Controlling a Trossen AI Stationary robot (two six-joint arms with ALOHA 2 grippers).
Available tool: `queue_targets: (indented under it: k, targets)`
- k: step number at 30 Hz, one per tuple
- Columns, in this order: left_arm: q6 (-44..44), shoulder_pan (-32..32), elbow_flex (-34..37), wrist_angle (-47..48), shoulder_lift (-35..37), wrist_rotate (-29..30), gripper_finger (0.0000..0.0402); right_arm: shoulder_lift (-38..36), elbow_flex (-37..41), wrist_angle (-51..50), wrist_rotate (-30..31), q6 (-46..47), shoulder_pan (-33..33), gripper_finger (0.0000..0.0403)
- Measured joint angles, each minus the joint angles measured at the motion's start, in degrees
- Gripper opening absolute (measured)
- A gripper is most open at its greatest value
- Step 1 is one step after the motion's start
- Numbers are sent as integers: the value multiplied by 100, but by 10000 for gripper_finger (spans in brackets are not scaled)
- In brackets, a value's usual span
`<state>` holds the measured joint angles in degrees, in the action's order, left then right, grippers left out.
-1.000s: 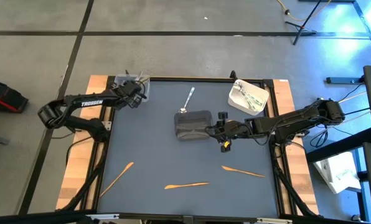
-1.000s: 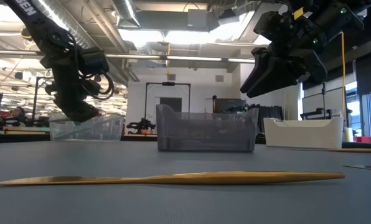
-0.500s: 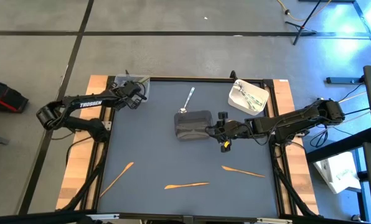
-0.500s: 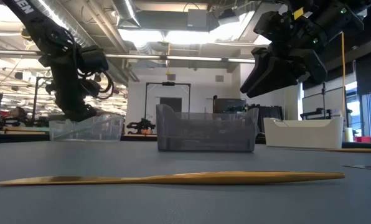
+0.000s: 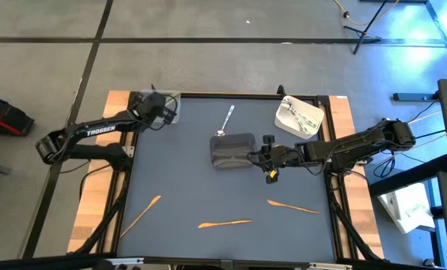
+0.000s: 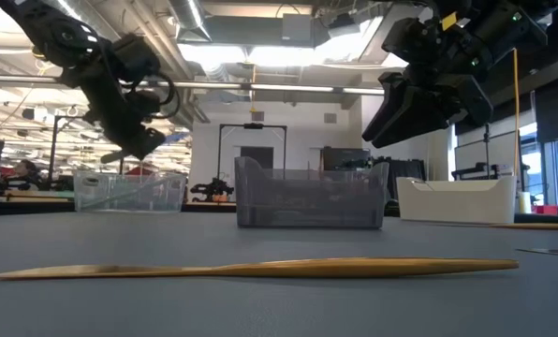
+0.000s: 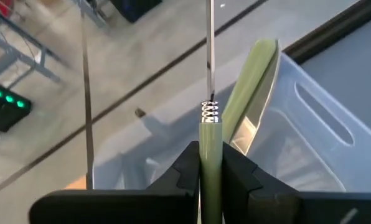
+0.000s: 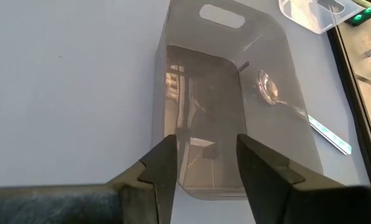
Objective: Sort silverware by color (type)
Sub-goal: Put the green knife into the transparent bin
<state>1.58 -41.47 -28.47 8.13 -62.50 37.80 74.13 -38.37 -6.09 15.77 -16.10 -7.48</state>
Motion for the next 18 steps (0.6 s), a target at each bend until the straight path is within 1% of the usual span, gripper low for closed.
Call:
queue_targets:
  k: [2, 5, 9, 13, 18]
  targets:
    - [190, -30, 18, -208, -2, -11, 28, 0, 0, -3, 0, 40, 2, 154]
    - [651, 23, 269, -828, 0, -55, 28, 0, 0, -42, -2, 74, 2, 154]
    - [1190, 57, 722, -1559, -2, 270, 28, 0, 0, -176, 0, 109, 0, 154]
    - [1373, -114, 1138, -1952, 15, 114, 28, 0, 0, -137, 0, 201, 0, 154]
    - [1540, -267, 1405, -2344, 17, 66, 29, 0, 0, -139, -2, 254, 0, 154]
